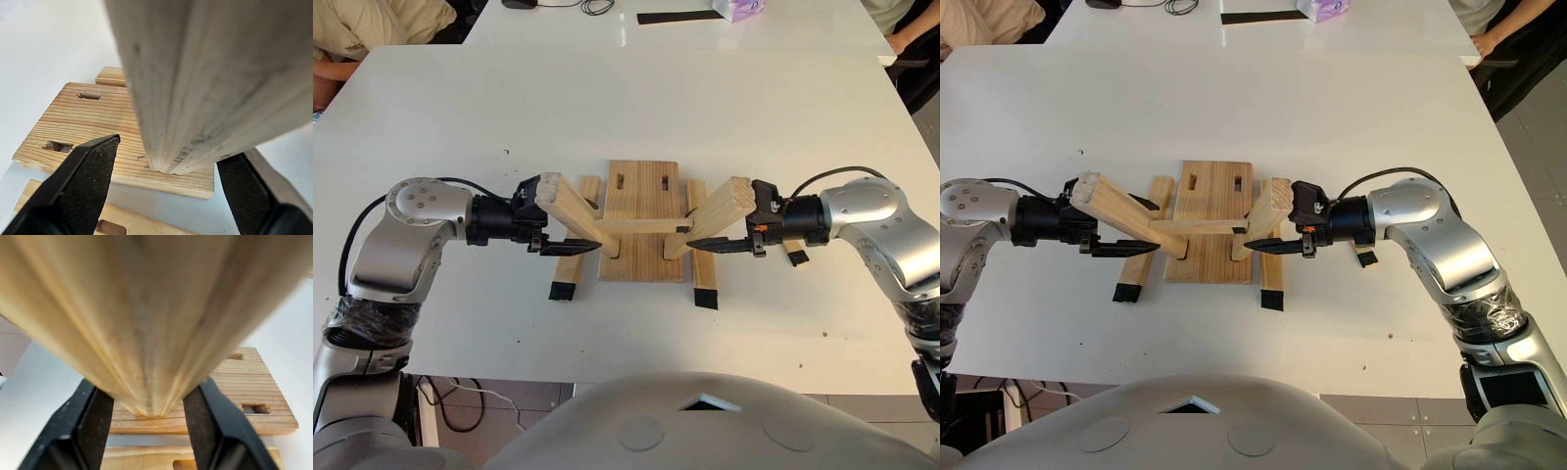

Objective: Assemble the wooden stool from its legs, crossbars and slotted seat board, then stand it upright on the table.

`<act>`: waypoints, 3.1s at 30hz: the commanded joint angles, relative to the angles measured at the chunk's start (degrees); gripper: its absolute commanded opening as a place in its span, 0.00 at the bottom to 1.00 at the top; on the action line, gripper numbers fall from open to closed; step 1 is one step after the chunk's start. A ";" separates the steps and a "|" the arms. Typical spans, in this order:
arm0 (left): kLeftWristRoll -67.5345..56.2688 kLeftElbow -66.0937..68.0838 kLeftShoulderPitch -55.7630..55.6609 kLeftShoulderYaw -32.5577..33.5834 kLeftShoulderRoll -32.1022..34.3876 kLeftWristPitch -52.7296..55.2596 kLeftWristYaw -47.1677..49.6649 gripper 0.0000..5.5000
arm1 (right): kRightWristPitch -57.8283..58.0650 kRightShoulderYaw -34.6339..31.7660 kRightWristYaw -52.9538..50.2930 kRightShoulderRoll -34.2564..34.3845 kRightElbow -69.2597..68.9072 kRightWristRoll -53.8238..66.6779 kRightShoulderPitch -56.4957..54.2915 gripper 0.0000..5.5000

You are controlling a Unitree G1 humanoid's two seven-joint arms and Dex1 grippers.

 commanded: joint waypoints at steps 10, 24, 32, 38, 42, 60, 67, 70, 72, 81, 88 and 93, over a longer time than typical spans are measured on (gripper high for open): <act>3.32 -1.65 -0.17 -4.26 -1.24 -4.69 -0.27 0.62 | 1.83 8.22 0.53 -0.52 1.51 -7.18 3.06 0.37; 10.29 4.75 2.88 -4.05 1.61 -11.08 0.97 0.90 | 2.07 7.81 -1.11 -0.52 0.73 -6.32 3.12 0.37; 8.05 12.16 -0.45 -0.40 3.36 -11.44 -1.85 0.91 | 1.87 8.00 -1.67 -0.84 0.37 -6.51 3.05 0.37; 12.42 19.55 -1.34 -1.11 7.00 -16.35 -4.20 0.87 | 1.47 8.16 -1.42 -0.94 0.83 -6.86 2.33 0.37; 12.64 29.98 -12.58 1.15 1.33 -13.71 2.85 0.83 | 1.09 8.21 -1.13 -0.86 1.48 -7.08 1.56 0.37; -8.68 22.85 -37.87 -10.02 -8.85 13.17 -18.26 0.42 | -0.58 10.83 0.06 0.91 4.93 -8.34 -2.30 0.37; -10.67 16.58 -35.70 -18.64 -6.36 9.94 -18.26 0.30 | -0.78 11.40 0.85 1.71 5.56 -8.60 -3.68 0.37; -10.50 16.40 -35.10 -19.88 -6.02 8.60 -18.26 0.22 | -0.68 11.47 0.64 1.88 5.31 -8.61 -3.52 0.37; -10.50 16.47 -34.99 -19.64 -6.38 8.56 -18.27 0.14 | -0.70 11.46 0.53 1.92 5.26 -8.63 -3.41 0.37; -11.45 13.16 -34.09 -18.47 -6.74 9.64 -18.16 0.00 | -0.50 11.38 0.29 2.17 4.99 -8.46 -3.35 0.37; -9.42 13.01 -33.61 -17.73 -8.19 9.05 -17.54 0.00 | -0.38 11.30 0.03 2.31 4.63 -8.34 -3.26 0.37; -4.64 14.23 -30.69 -20.19 -8.66 6.53 -17.32 0.00 | -0.55 11.60 -0.09 2.21 4.39 -8.68 -2.67 0.37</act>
